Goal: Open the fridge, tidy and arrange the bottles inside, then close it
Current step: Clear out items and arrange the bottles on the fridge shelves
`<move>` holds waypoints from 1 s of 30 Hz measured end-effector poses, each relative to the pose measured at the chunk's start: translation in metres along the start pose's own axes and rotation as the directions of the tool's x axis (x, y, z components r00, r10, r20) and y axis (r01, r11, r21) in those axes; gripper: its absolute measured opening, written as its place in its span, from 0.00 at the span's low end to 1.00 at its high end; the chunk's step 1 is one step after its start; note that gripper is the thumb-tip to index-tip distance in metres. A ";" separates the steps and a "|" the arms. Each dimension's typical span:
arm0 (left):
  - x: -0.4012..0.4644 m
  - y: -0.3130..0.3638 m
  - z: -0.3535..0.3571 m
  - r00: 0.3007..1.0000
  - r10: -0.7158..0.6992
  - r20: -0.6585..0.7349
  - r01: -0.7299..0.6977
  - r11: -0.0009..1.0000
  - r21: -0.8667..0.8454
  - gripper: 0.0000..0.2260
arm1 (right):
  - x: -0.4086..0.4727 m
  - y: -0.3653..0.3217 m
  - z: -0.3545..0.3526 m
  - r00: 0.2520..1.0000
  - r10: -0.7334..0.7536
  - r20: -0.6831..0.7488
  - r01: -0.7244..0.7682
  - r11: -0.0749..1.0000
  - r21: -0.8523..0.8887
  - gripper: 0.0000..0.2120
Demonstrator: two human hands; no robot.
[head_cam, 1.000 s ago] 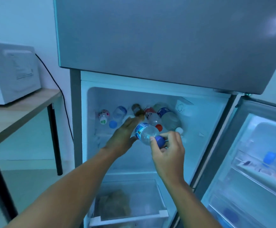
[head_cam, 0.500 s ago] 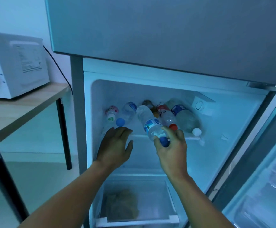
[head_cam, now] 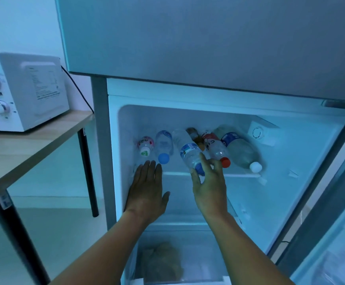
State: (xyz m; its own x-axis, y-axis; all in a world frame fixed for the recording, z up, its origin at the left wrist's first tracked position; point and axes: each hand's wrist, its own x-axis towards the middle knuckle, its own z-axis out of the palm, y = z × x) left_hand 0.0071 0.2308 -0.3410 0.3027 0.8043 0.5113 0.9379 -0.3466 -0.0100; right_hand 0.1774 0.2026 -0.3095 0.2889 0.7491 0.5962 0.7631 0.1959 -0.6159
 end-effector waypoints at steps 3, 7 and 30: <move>-0.002 -0.002 0.001 1.000 0.002 0.015 -0.002 1.000 0.011 0.39 | -0.026 0.016 0.001 0.995 -0.101 -0.021 0.099 0.992 -0.078 0.29; -0.003 -0.002 0.004 1.000 0.012 0.024 -0.014 0.999 0.051 0.44 | -0.047 0.032 -0.001 0.984 -0.170 0.053 0.177 0.969 -0.174 0.31; -0.003 -0.002 -0.001 0.996 -0.009 0.091 0.010 1.000 -0.003 0.49 | -0.017 0.001 0.007 0.922 -0.039 0.386 0.198 0.903 -0.381 0.46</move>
State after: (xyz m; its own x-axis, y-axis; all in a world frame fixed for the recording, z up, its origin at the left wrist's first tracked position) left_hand 0.0043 0.2285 -0.3420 0.3080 0.8481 0.4311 0.9403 -0.3402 -0.0024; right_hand 0.1694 0.1941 -0.3240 0.0133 0.9269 0.3752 0.9667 0.0840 -0.2418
